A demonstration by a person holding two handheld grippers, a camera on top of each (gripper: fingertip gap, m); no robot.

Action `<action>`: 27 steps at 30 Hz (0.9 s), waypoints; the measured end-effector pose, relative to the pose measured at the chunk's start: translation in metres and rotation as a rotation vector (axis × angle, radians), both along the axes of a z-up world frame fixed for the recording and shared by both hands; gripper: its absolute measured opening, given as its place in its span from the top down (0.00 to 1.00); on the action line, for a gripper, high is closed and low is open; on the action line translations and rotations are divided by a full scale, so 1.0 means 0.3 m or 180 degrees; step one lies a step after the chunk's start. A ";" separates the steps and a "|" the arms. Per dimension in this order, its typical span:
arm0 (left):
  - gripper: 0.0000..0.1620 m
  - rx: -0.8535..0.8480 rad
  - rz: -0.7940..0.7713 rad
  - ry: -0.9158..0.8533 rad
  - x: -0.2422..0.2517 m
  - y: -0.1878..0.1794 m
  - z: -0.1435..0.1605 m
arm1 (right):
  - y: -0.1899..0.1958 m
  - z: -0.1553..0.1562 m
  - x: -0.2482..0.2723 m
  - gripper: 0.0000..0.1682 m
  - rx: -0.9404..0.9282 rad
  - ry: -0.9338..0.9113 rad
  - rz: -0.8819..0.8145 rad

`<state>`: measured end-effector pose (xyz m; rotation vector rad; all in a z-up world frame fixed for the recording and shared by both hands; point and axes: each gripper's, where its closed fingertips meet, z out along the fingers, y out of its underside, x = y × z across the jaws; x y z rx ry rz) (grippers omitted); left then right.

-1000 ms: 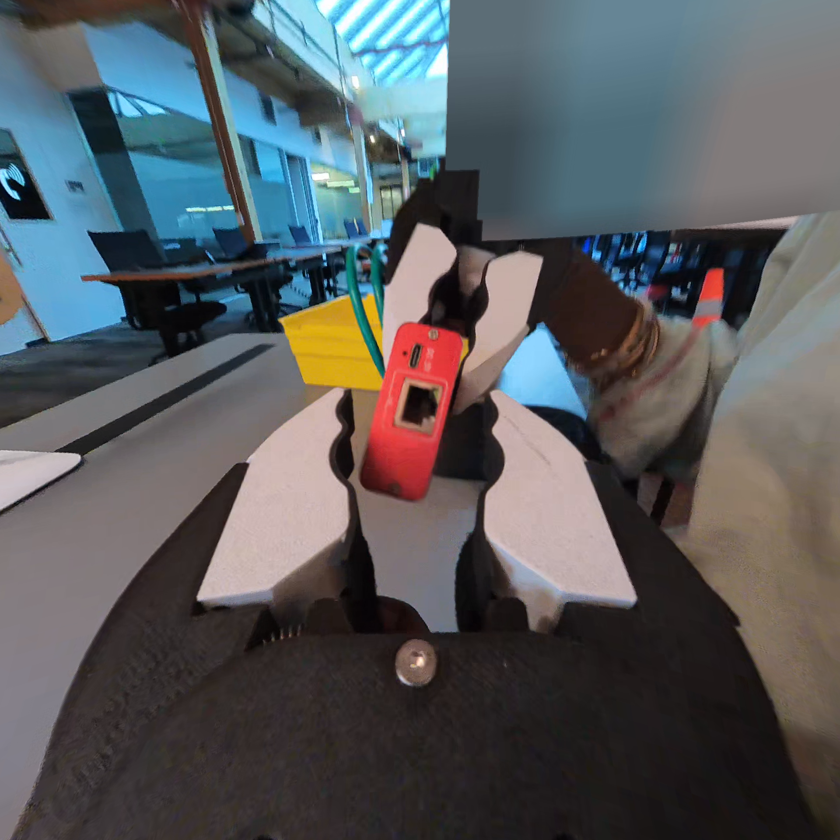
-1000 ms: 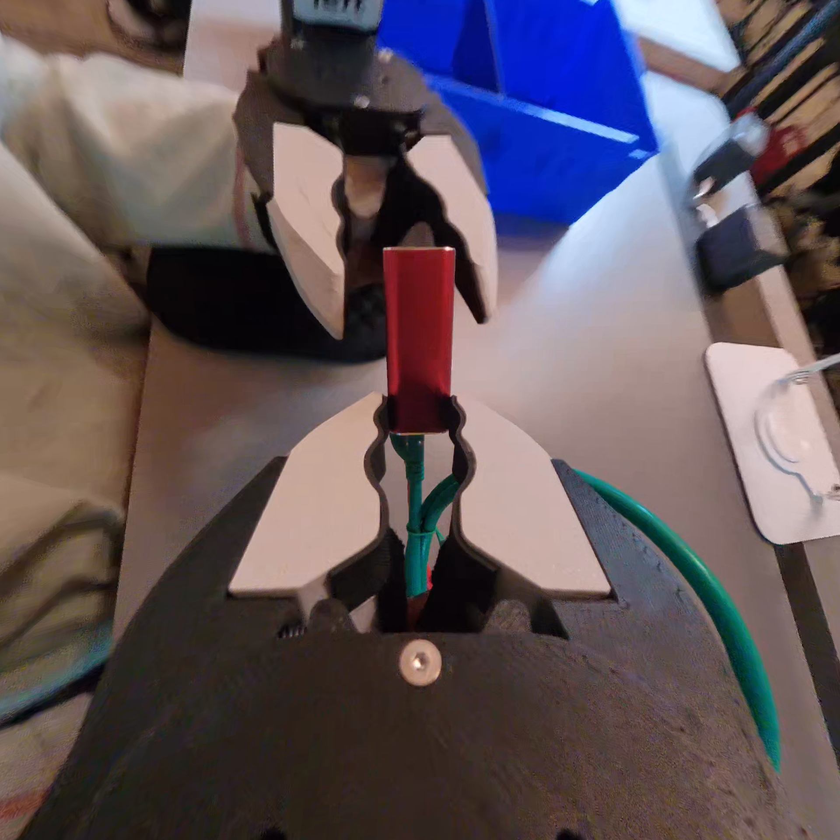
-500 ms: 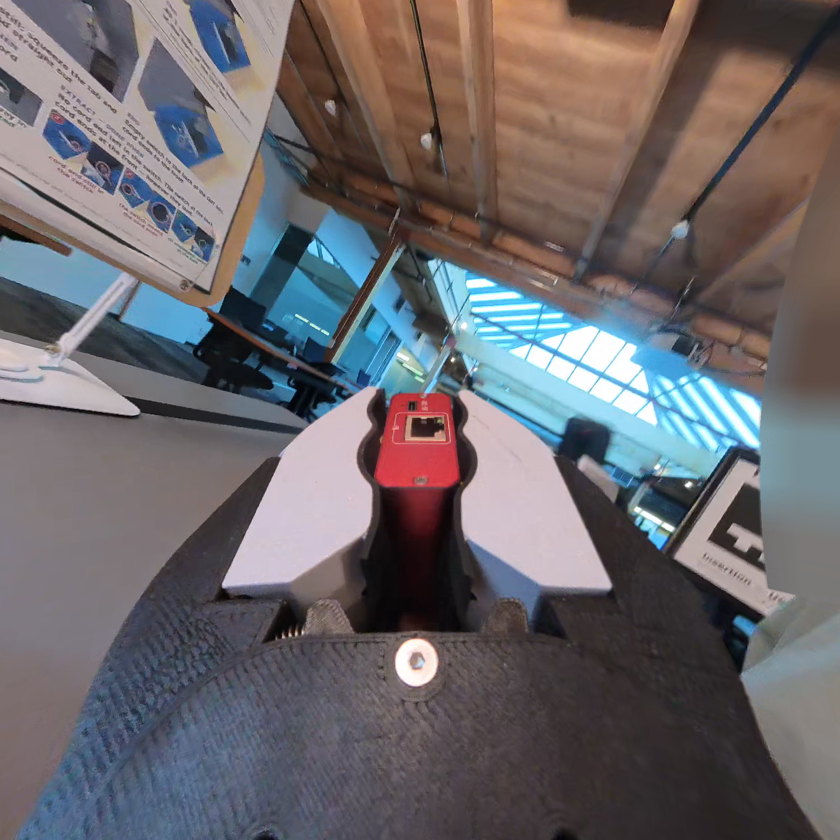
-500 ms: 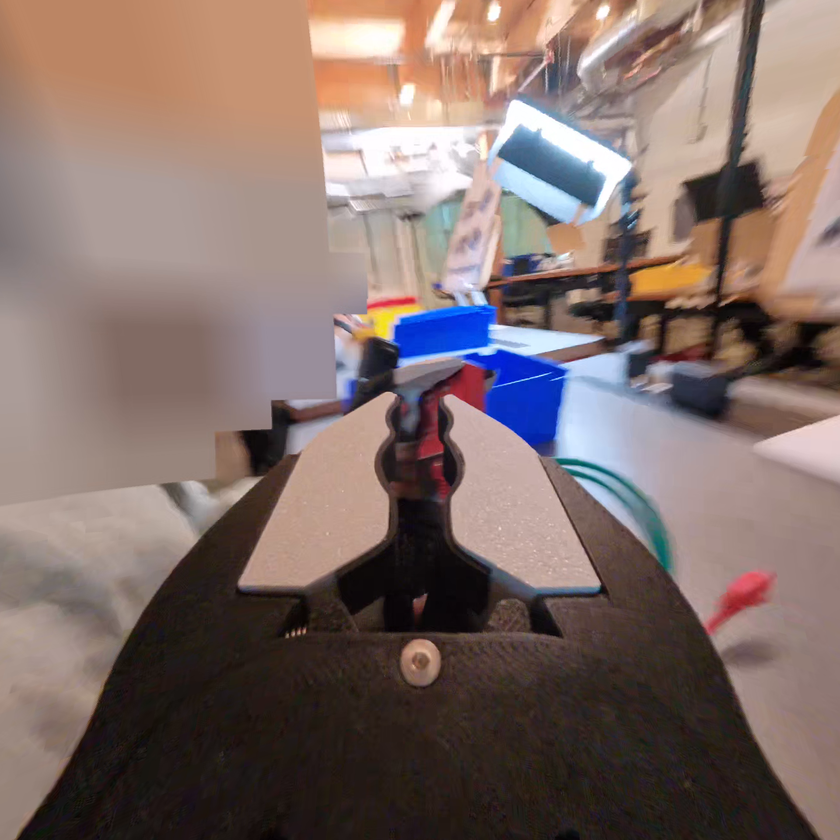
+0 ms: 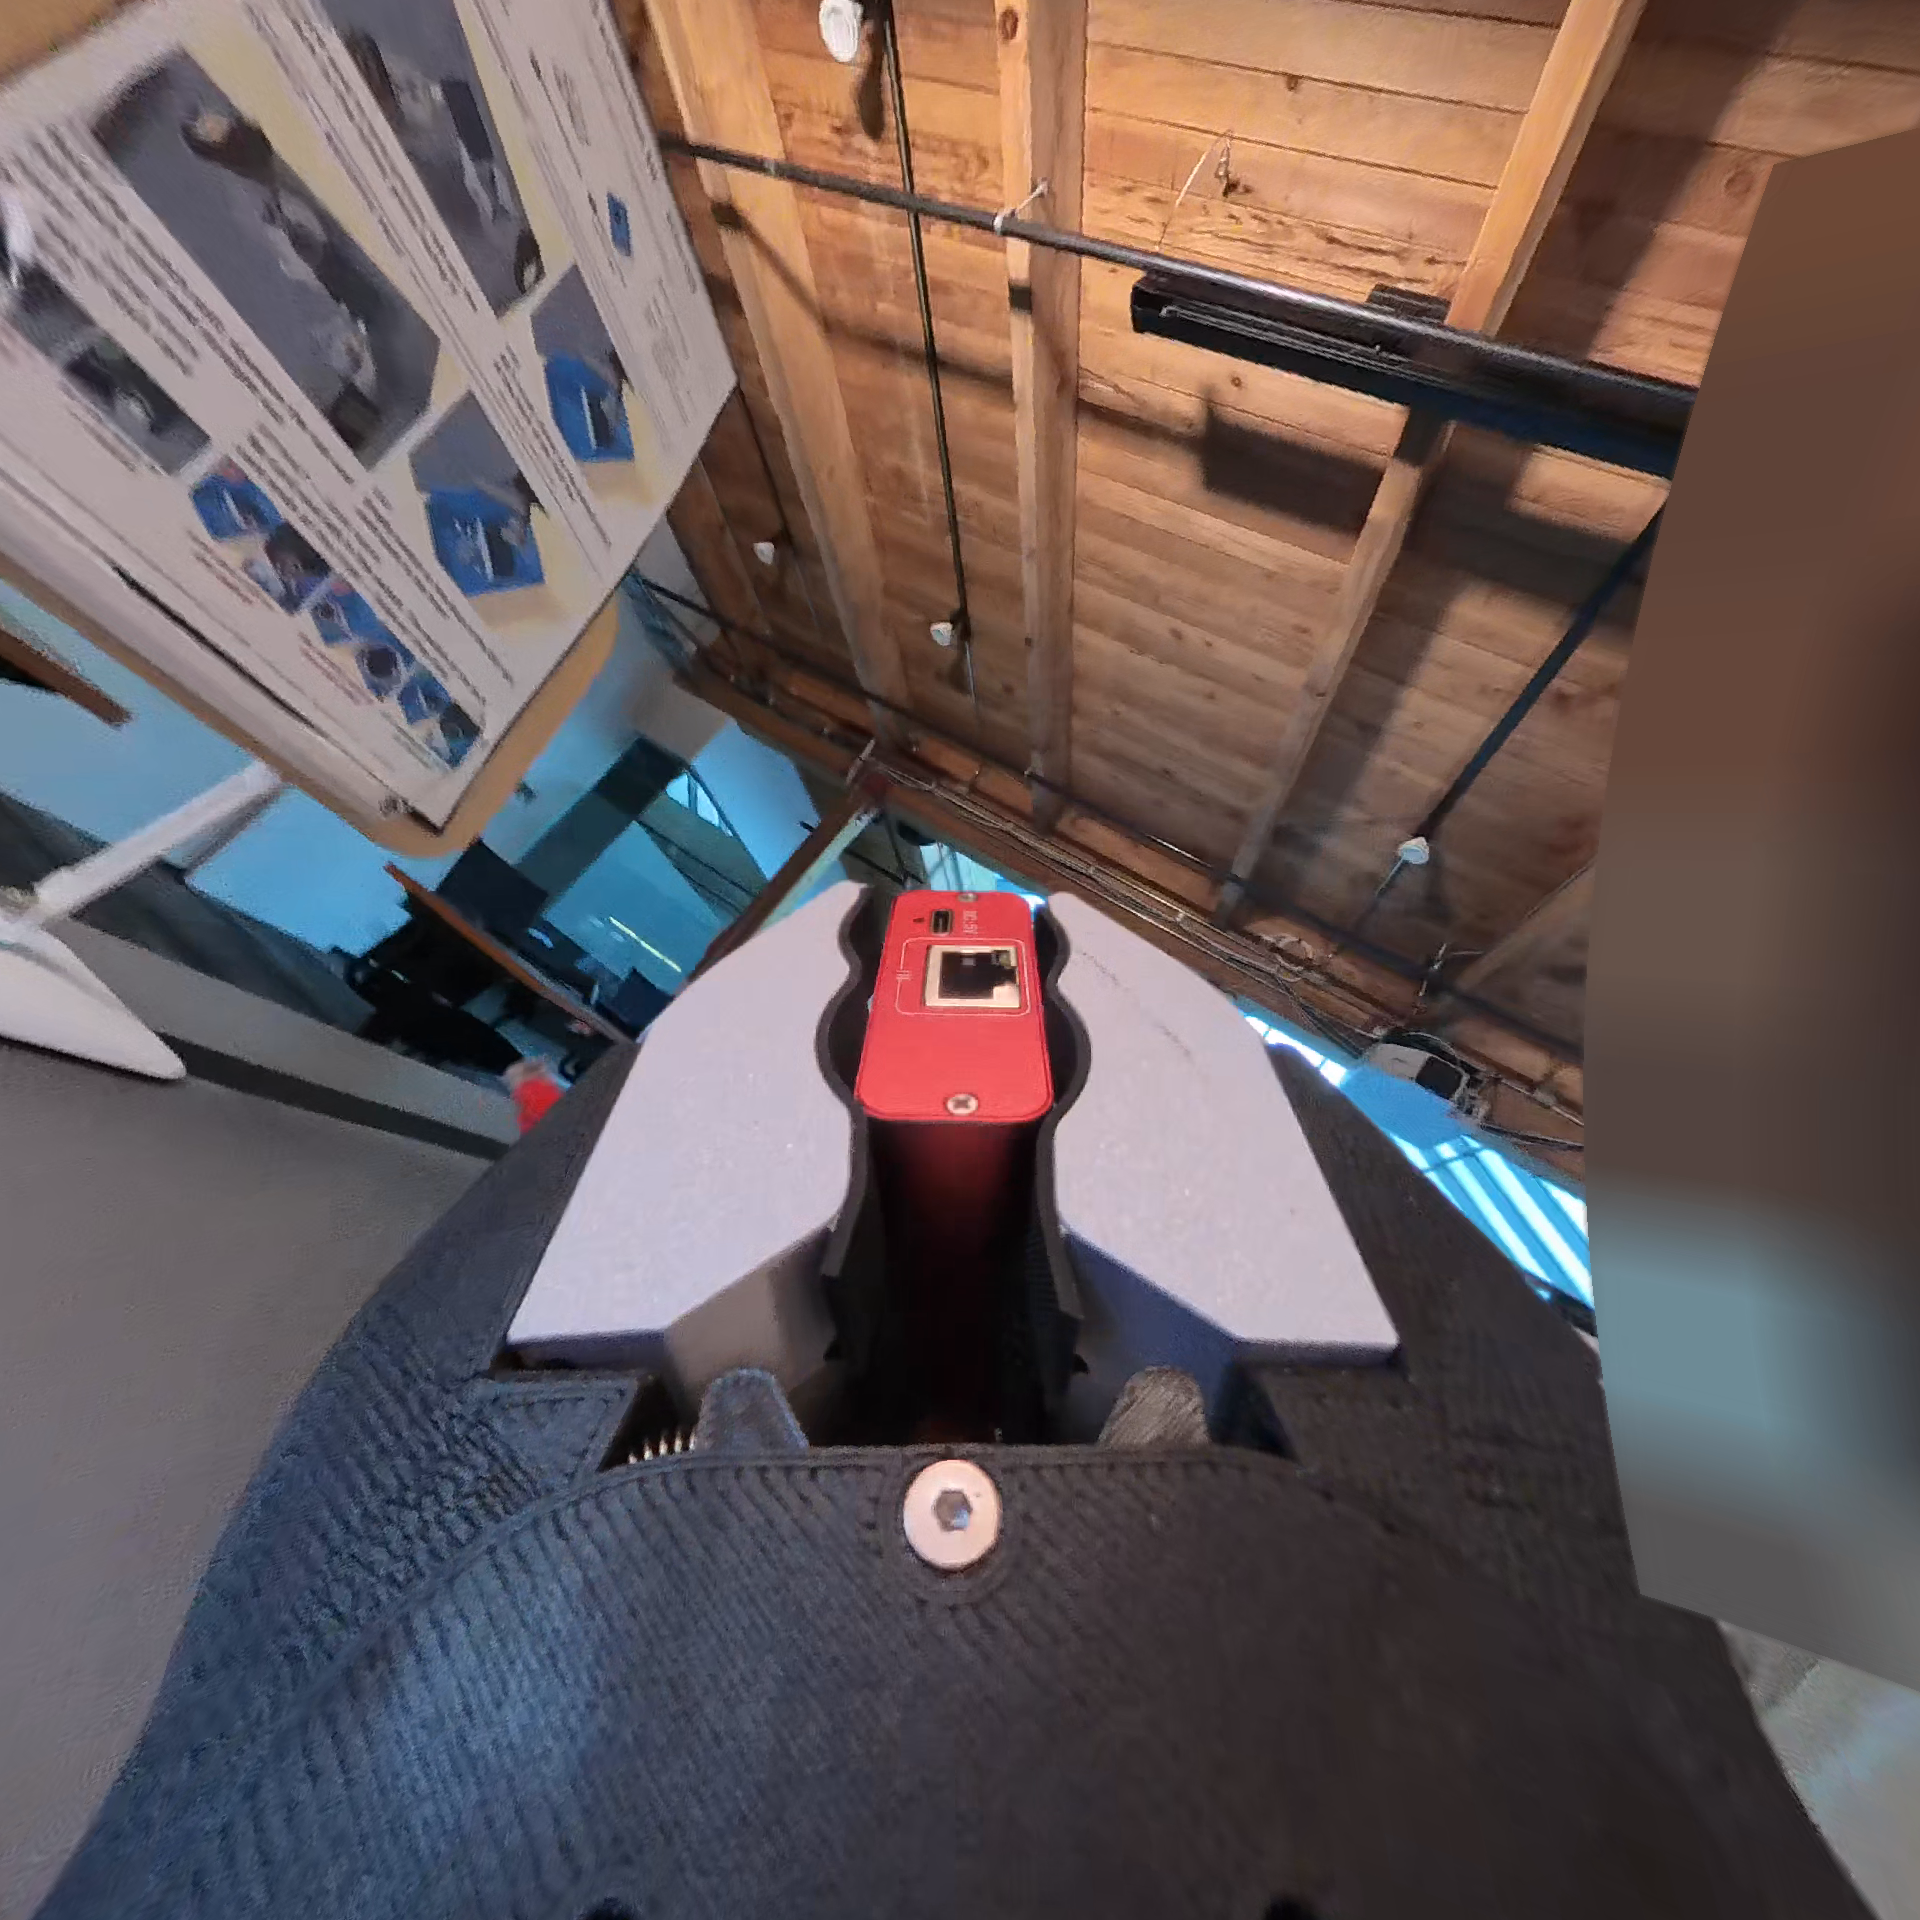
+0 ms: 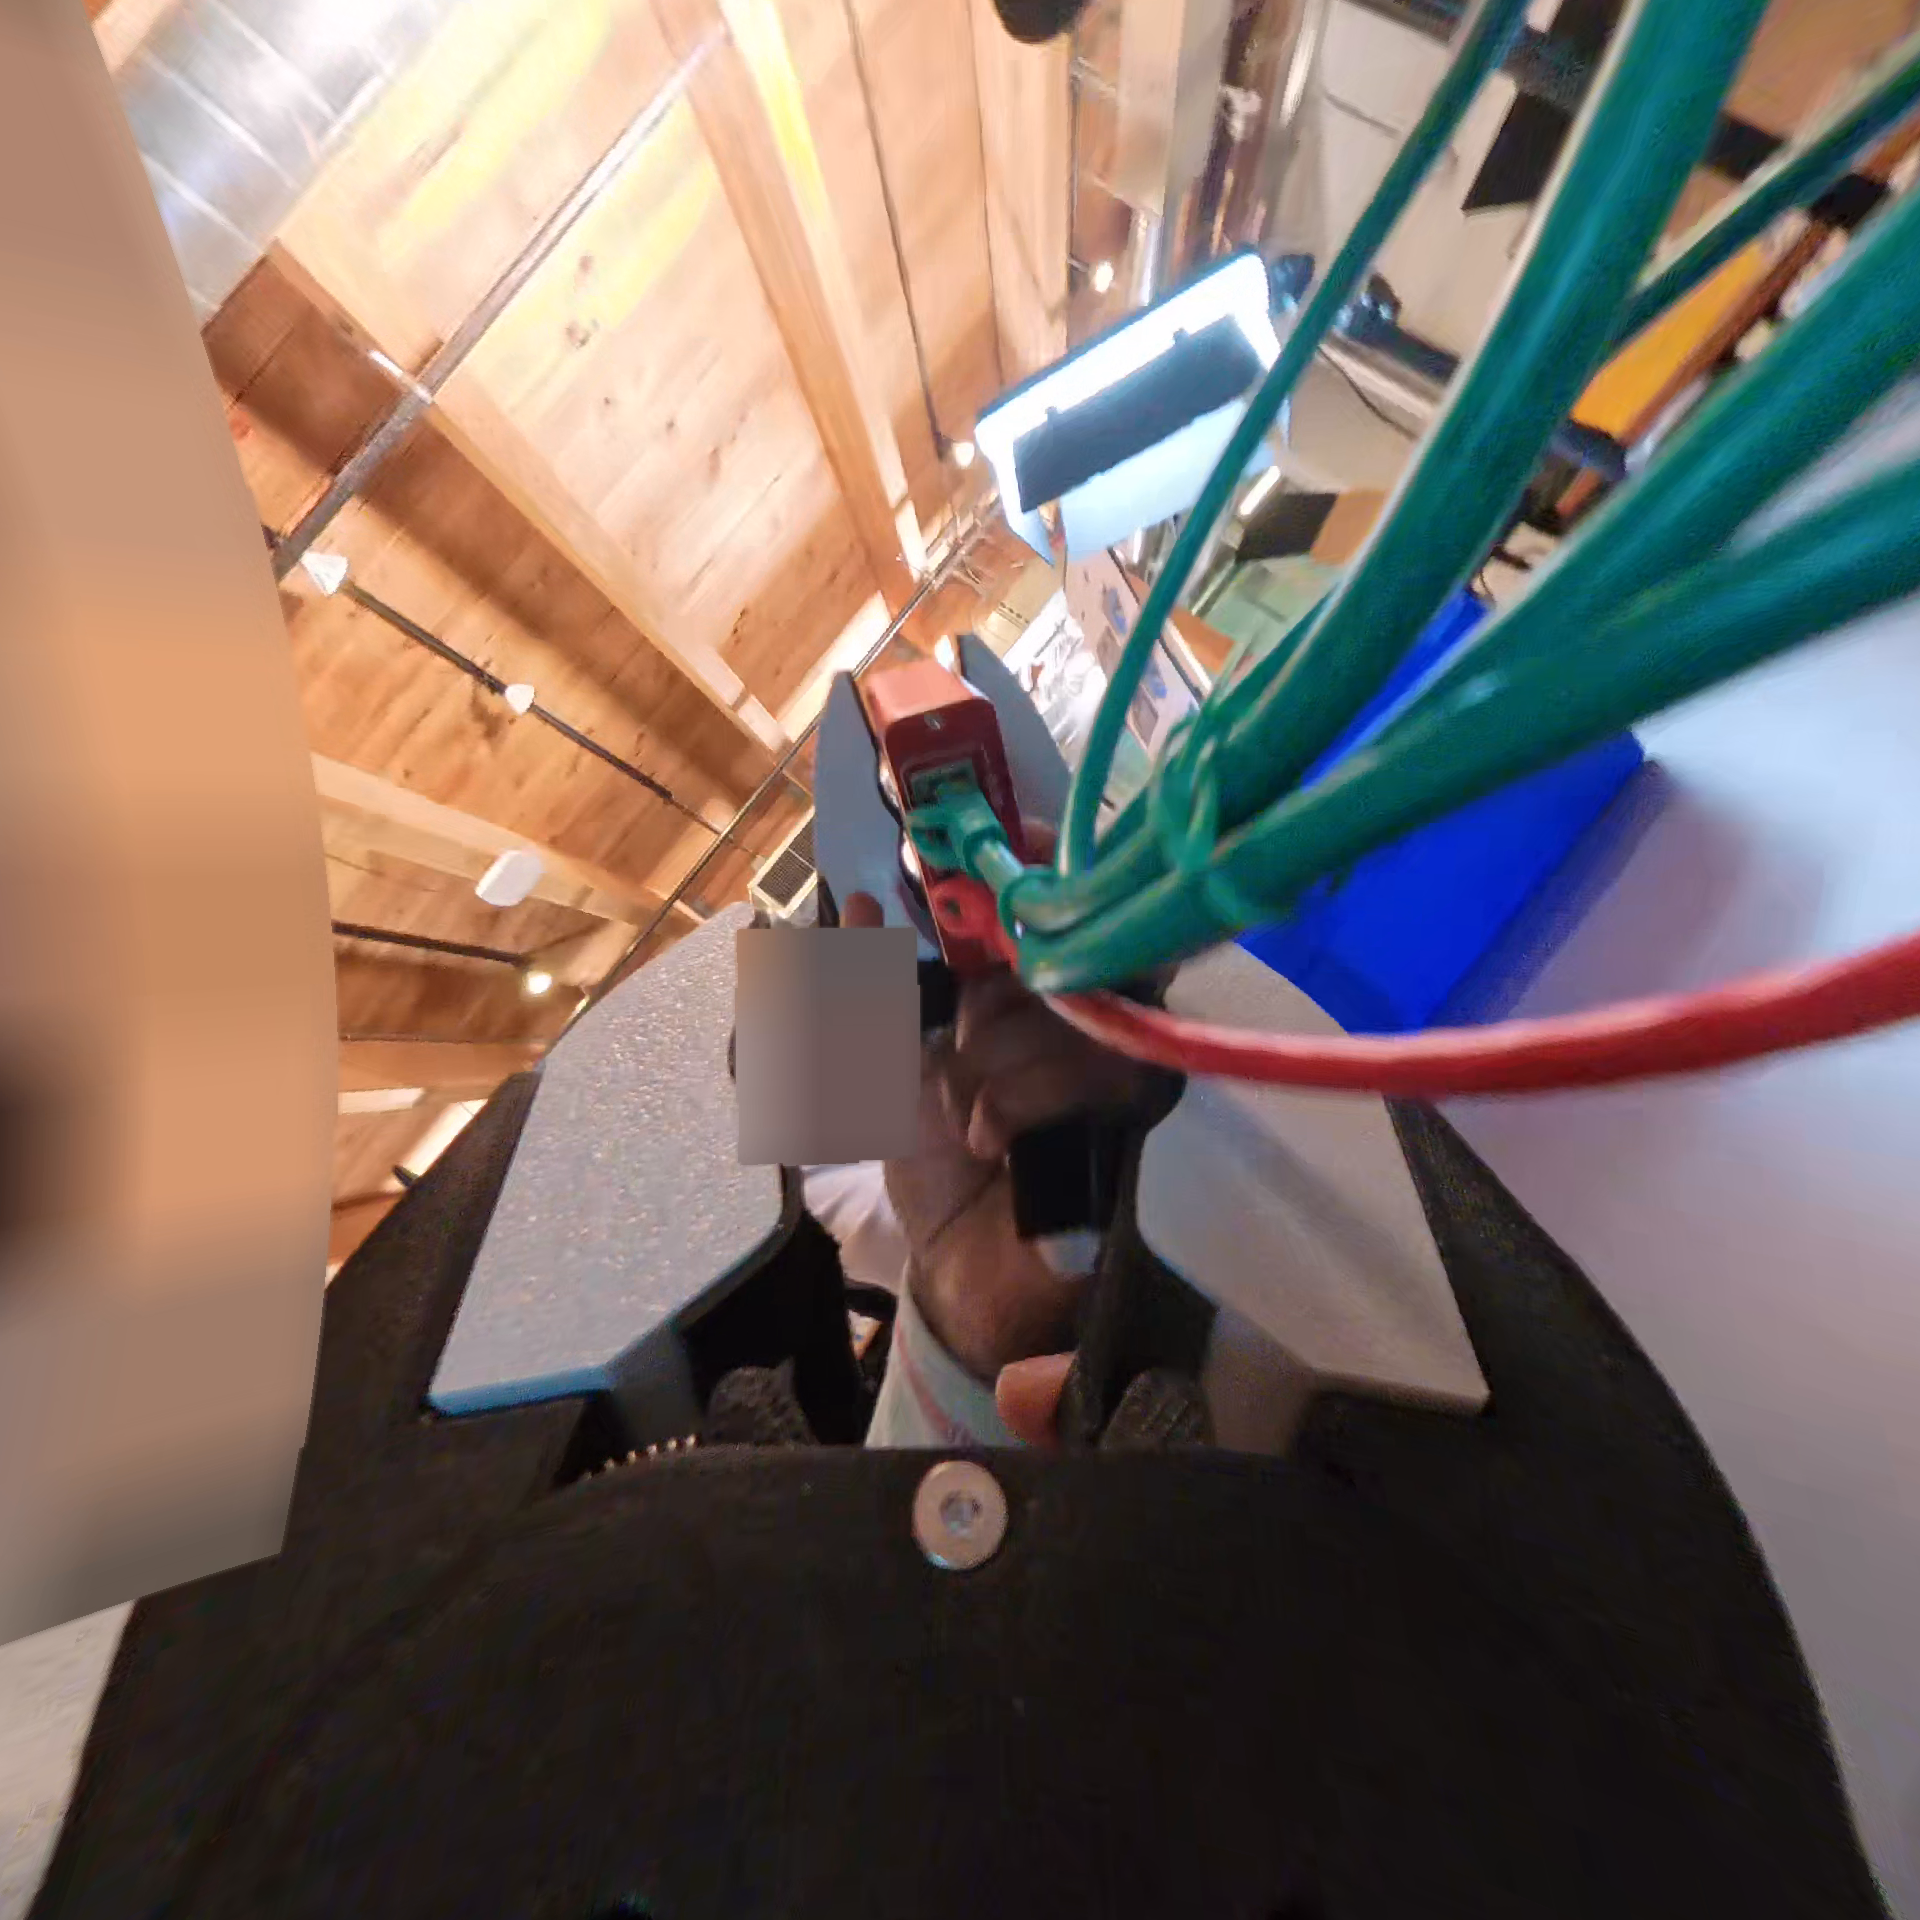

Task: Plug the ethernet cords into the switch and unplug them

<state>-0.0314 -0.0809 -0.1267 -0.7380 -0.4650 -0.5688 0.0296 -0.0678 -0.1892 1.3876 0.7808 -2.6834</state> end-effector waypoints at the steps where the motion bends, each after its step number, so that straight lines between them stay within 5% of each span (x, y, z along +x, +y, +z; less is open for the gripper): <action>1: 0.82 -0.0012 -0.0061 -0.0019 0.010 0.012 -0.007 | 0.006 0.015 -0.003 0.61 0.0056 0.0104 -0.0012; 6: 0.82 -0.0334 -0.0592 0.0281 0.104 0.083 -0.029 | 0.064 0.062 0.025 0.91 0.0404 0.0528 -0.0213; 15: 0.73 -0.1317 -0.1474 0.1341 0.303 0.151 -0.152 | 0.156 0.077 0.139 0.93 0.1249 0.0514 0.0379; 22: 0.58 -0.1628 -0.1977 0.1305 0.363 0.171 -0.217 | 0.161 0.078 0.196 0.91 0.1953 0.0556 0.0691; 27: 0.64 -0.1684 -0.2012 0.1388 0.390 0.183 -0.227 | 0.145 0.046 0.197 0.92 0.2189 0.0402 0.0837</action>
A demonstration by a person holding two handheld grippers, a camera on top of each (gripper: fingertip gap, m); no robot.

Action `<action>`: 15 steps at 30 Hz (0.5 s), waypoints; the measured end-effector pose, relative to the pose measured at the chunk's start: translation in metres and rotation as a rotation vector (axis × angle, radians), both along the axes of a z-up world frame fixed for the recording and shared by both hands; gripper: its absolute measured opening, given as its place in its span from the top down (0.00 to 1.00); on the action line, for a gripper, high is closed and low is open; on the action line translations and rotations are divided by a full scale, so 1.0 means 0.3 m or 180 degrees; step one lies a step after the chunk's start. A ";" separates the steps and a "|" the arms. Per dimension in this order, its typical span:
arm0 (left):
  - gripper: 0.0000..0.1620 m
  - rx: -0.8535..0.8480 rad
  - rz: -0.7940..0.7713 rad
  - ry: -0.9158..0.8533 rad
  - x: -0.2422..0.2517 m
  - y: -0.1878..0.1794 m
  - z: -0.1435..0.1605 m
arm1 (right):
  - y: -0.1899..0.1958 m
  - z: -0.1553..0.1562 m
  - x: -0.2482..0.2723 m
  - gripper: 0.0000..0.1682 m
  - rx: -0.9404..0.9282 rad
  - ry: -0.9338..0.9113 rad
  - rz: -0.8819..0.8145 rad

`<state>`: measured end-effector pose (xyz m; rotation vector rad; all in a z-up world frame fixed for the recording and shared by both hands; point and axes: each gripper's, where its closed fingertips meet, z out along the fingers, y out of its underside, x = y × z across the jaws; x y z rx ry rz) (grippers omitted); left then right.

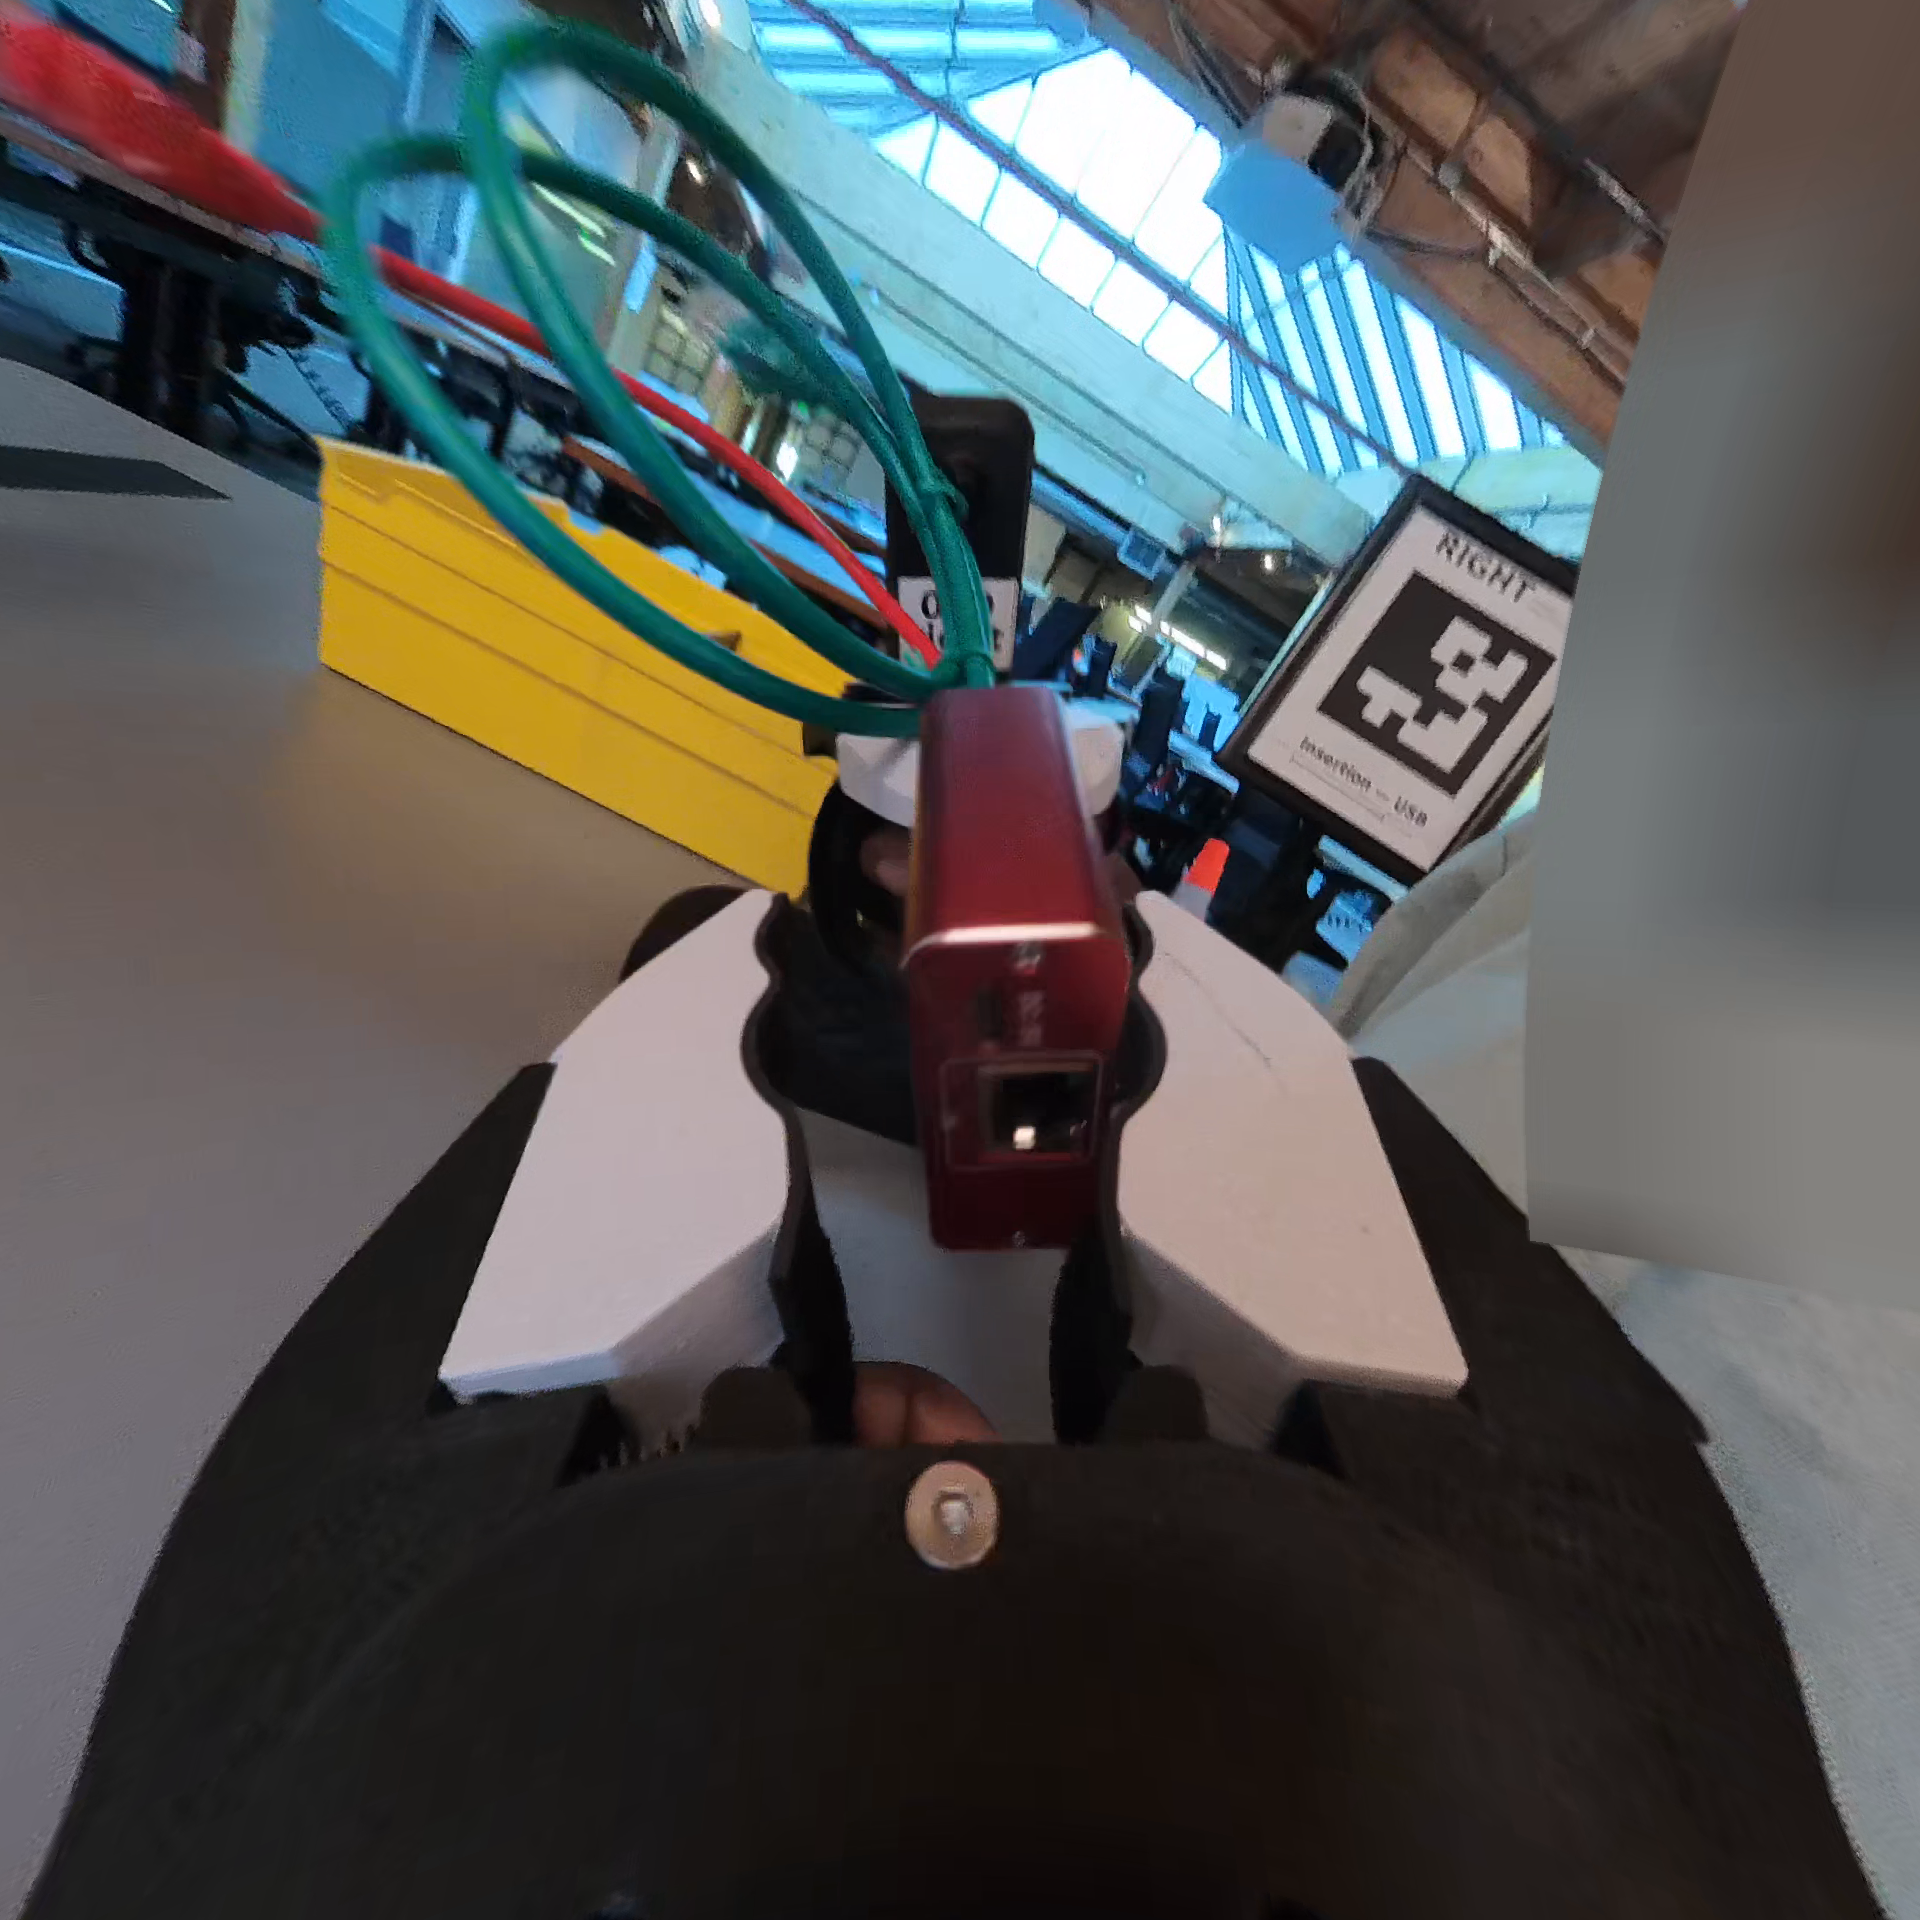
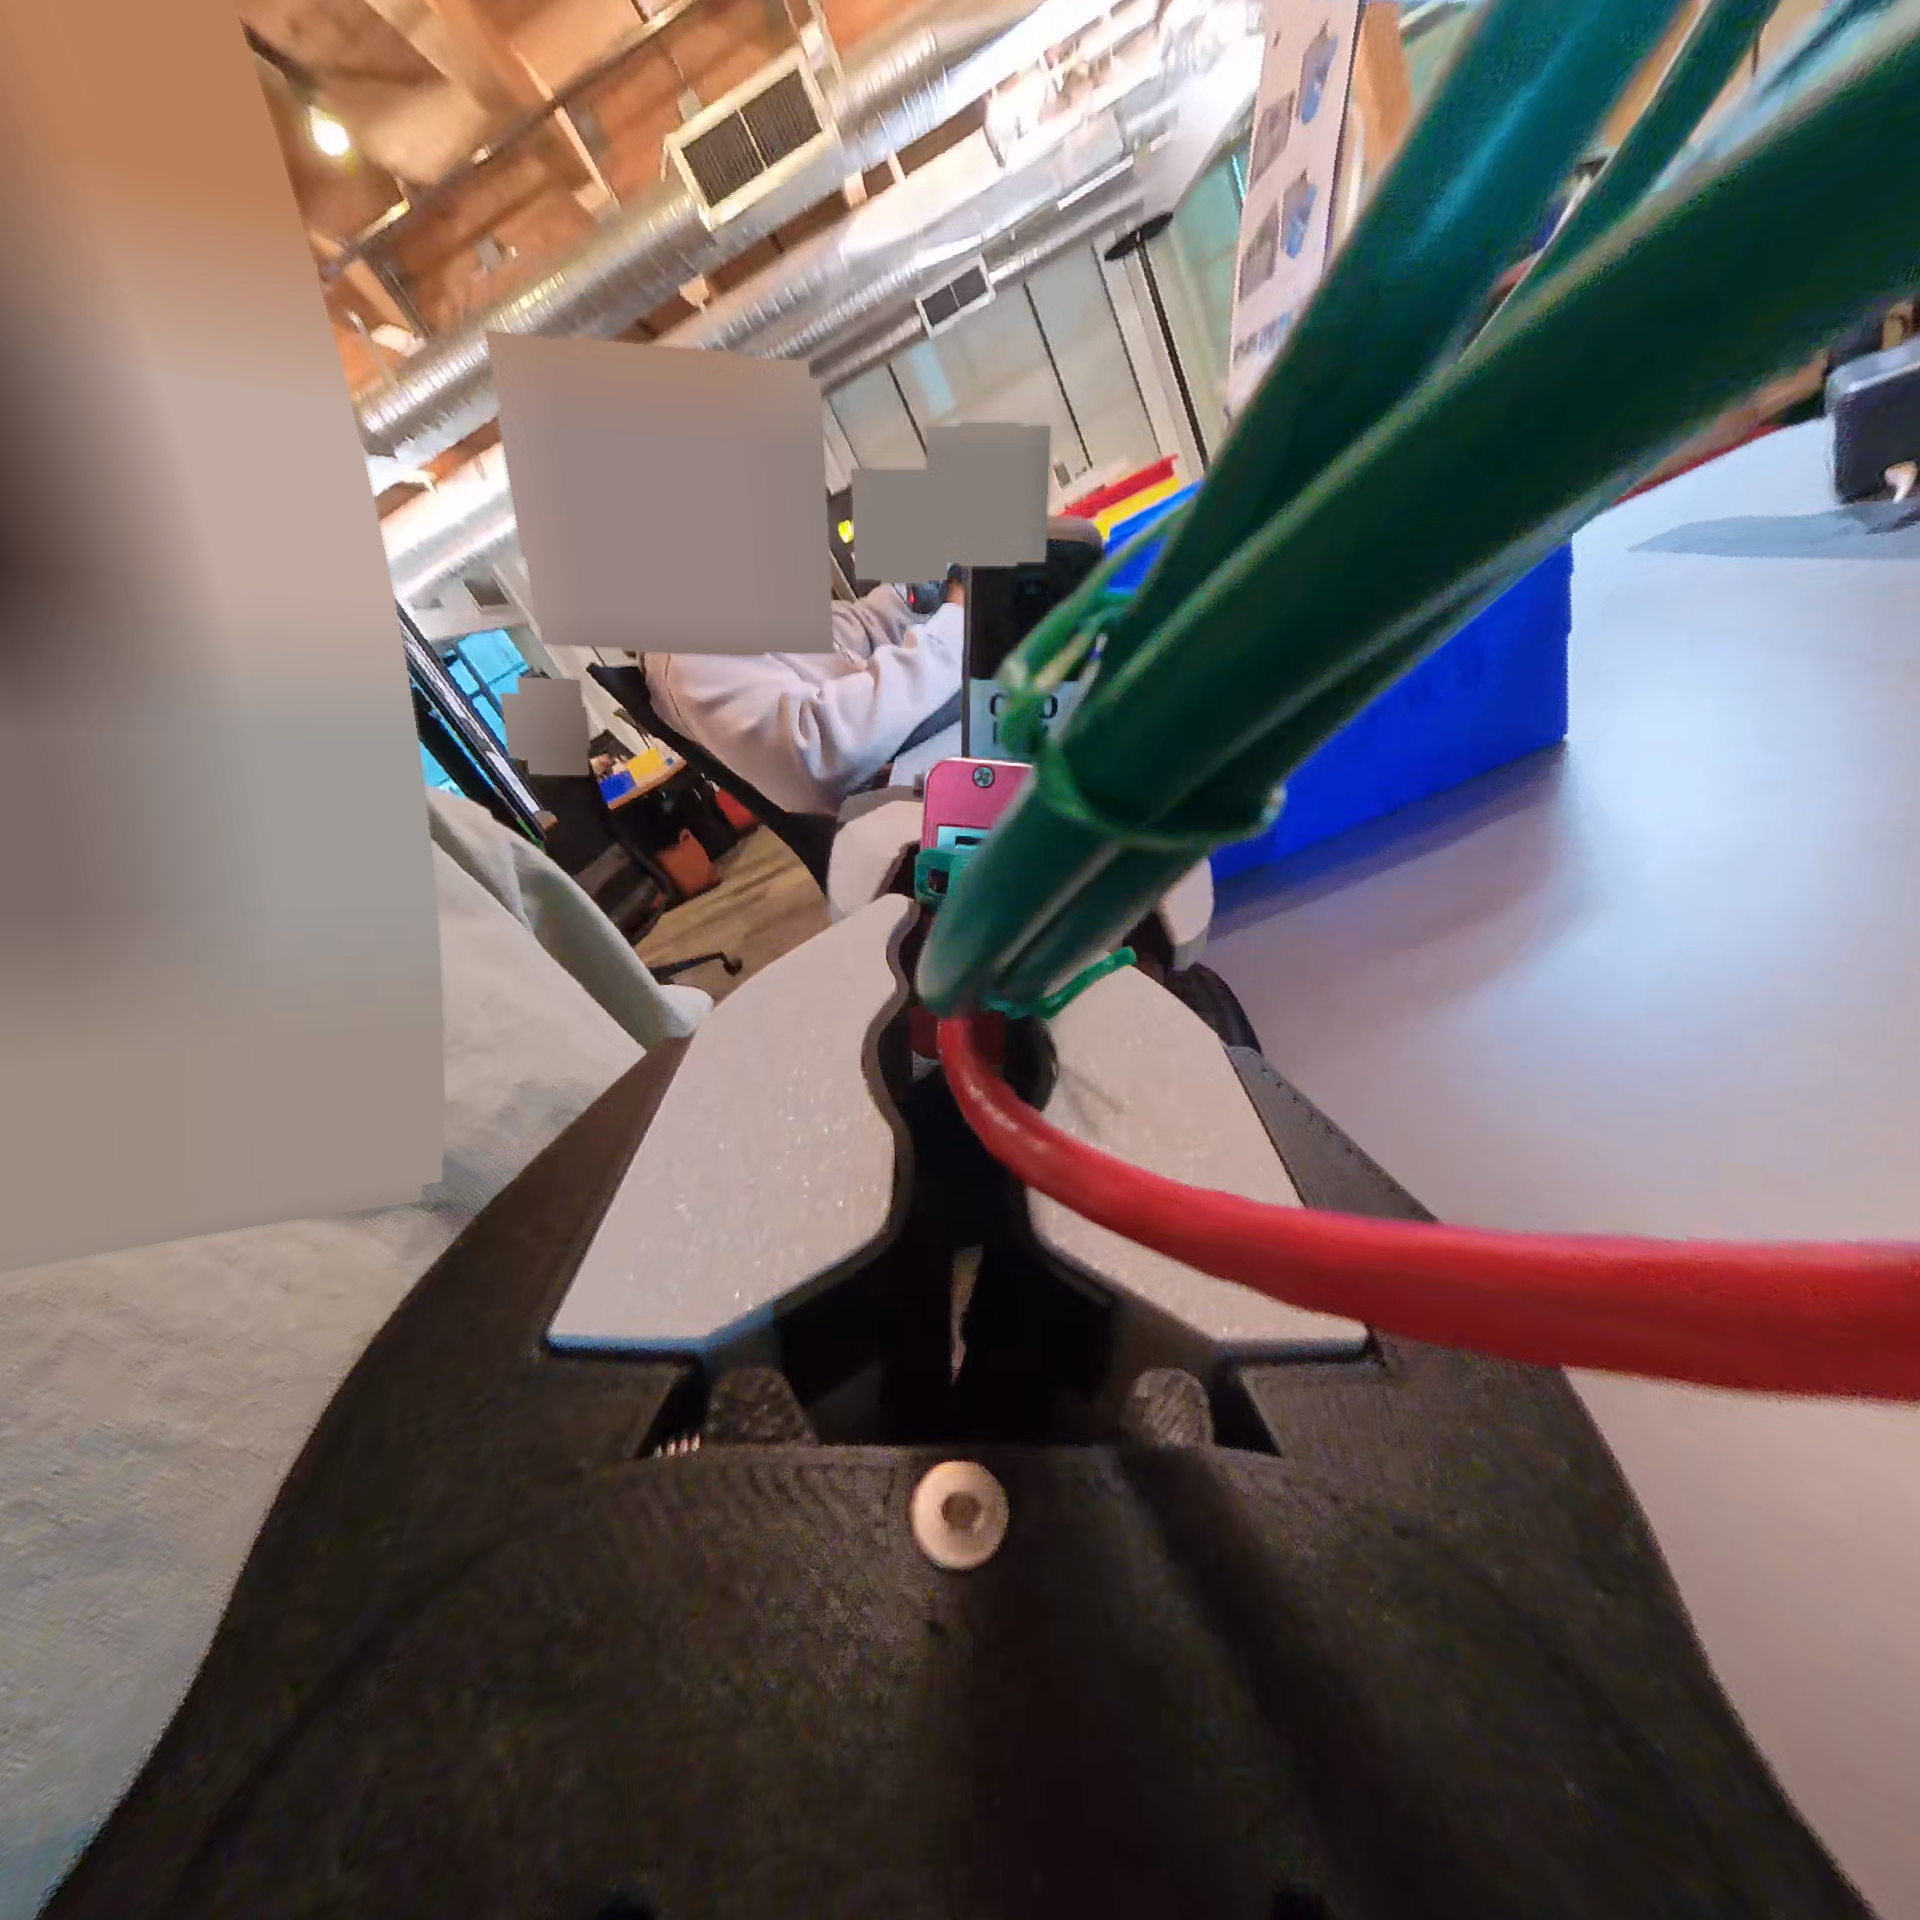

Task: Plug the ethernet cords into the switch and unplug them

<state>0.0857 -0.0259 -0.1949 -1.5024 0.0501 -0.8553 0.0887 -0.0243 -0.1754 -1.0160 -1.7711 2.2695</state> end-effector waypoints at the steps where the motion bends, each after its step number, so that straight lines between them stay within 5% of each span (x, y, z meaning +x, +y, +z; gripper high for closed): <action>1: 0.64 -0.0044 -0.0047 0.0091 0.017 0.003 -0.012 | -0.008 -0.006 -0.003 0.92 0.0007 -0.0022 0.0008; 4: 0.82 0.0064 0.0028 0.0196 0.023 0.001 -0.003 | 0.000 -0.003 -0.016 0.92 -0.0136 -0.0032 -0.0056; 8: 0.82 0.0155 0.0006 0.0001 0.016 -0.009 0.018 | -0.007 0.013 -0.024 0.92 -0.0213 0.0106 -0.0104; 11: 0.83 0.0205 0.0036 -0.0204 -0.005 -0.014 0.032 | -0.006 0.035 -0.015 0.82 -0.0285 0.0228 -0.0105; 15: 0.82 0.0169 0.0061 -0.0168 -0.007 -0.013 0.024 | 0.003 0.020 -0.025 0.86 -0.0106 0.0349 -0.0319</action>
